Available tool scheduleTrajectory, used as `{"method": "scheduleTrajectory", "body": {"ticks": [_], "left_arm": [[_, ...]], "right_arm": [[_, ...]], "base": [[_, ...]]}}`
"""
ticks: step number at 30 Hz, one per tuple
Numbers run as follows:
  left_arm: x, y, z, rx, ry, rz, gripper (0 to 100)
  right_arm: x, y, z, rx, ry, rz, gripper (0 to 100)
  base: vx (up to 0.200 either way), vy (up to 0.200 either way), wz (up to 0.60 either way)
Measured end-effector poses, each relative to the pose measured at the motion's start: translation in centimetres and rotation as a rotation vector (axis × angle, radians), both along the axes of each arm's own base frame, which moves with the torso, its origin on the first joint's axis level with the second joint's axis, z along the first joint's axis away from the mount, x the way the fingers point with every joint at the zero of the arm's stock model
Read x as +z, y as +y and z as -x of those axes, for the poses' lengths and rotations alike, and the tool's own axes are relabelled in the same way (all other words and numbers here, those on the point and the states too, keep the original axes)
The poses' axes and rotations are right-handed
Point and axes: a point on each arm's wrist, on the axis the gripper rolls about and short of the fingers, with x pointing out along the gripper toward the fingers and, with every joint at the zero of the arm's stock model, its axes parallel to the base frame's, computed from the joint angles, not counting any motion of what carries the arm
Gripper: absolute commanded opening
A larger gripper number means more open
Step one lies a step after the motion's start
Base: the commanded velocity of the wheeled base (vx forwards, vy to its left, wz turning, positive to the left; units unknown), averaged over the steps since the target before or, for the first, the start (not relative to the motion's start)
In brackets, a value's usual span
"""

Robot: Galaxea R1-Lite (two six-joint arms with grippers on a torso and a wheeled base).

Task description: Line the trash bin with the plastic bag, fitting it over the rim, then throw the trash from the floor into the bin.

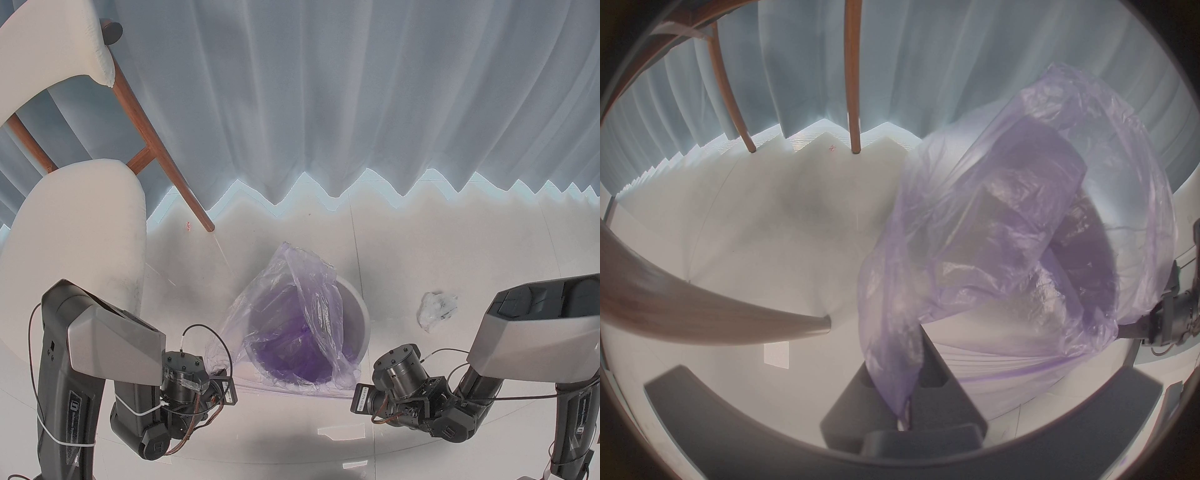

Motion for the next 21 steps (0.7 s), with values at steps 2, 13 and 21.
{"method": "scheduleTrajectory", "body": {"ticks": [2, 13, 21], "left_arm": [[0.1, -0.3, -0.1, -0.008, -0.009, 0.004, 0], [1.6, -0.4, 0.2, -0.013, -0.044, 0.019, 100], [5.9, -0.2, 2.4, -0.044, -0.118, 0.068, 100]], "right_arm": [[-0.1, -0.5, -0.4, -0.020, 0.001, 0.003, 100], [0.8, -1.6, 0.0, -0.051, -0.008, -0.001, 100], [3.9, -2.7, 2.4, -0.009, -0.088, -0.088, 100]], "base": [[0.000, 0.000, 0.00], [0.000, 0.000, 0.00], [0.000, 0.000, 0.00]]}}
